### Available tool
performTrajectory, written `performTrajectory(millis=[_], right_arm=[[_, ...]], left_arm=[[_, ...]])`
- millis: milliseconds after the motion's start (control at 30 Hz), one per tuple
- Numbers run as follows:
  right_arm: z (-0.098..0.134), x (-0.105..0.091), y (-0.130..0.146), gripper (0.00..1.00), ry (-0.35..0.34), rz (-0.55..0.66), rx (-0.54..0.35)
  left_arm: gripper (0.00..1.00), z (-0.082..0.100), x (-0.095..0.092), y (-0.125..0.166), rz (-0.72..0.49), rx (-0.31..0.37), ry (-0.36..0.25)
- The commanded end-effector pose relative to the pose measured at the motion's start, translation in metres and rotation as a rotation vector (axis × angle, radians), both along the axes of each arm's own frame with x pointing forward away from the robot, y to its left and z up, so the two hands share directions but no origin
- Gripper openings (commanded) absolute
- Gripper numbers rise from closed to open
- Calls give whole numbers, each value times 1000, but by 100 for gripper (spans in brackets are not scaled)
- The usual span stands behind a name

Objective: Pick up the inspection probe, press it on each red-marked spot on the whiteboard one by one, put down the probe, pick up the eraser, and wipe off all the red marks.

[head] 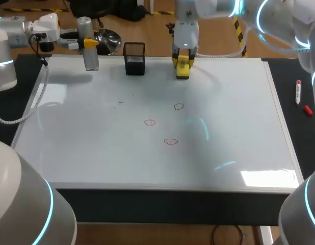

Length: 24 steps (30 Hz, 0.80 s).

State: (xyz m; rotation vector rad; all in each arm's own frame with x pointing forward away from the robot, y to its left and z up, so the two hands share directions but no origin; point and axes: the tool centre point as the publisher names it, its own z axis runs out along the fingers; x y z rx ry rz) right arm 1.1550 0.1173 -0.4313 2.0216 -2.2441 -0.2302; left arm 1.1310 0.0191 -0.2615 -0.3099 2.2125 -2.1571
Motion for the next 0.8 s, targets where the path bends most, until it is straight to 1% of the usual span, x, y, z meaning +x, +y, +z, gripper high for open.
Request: performTrajectory(millis=[33,167,367,500,633,700,733,800], right_arm=[[-2,-3,-3,0,-3,0,-16],[8,1,-6,0,-18,-44,-17],[32,3,-17,0,-39,-123,4],[51,1,-26,0,-43,-156,11],[67,-3,-37,0,-17,-187,-1],[74,-5,-43,0,-26,-199,-14],[78,-6,-46,0,-17,-215,-25],[85,-8,-51,0,-33,-244,-34]], left_arm=[[0,1,1,0,-1,0,0],[0,1,1,0,-1,0,0],[0,1,1,0,-1,0,0],[0,1,1,0,-1,0,0],[0,1,1,0,-1,0,0],[0,1,1,0,-1,0,0],[0,1,1,0,-1,0,0],[0,1,1,0,-1,0,0]])
